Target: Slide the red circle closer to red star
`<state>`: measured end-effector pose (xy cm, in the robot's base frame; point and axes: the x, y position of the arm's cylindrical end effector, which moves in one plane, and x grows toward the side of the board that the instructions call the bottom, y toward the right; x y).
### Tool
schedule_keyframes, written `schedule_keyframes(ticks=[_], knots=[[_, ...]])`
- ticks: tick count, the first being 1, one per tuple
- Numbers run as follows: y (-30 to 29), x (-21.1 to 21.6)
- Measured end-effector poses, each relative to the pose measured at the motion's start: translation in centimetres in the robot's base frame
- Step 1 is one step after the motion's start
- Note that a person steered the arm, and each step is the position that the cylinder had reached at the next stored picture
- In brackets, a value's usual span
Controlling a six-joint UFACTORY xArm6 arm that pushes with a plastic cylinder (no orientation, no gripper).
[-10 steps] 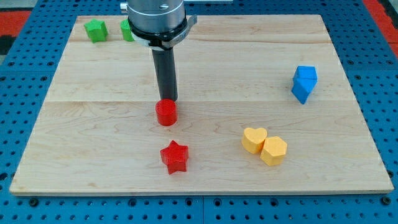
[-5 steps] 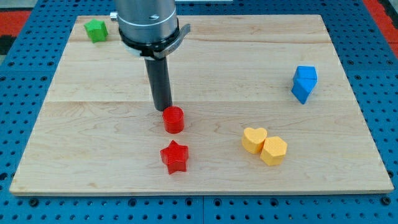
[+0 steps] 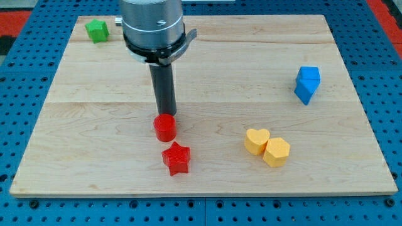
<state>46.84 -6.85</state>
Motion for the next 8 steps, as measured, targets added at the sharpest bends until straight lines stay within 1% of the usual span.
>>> schedule_keyframes(ticks=[2,4,5,7,8], knots=[[-1.7,0.8],[-1.1,2.7],[-2.5,2.3],[-1.5,5.0],[-1.5,4.9]])
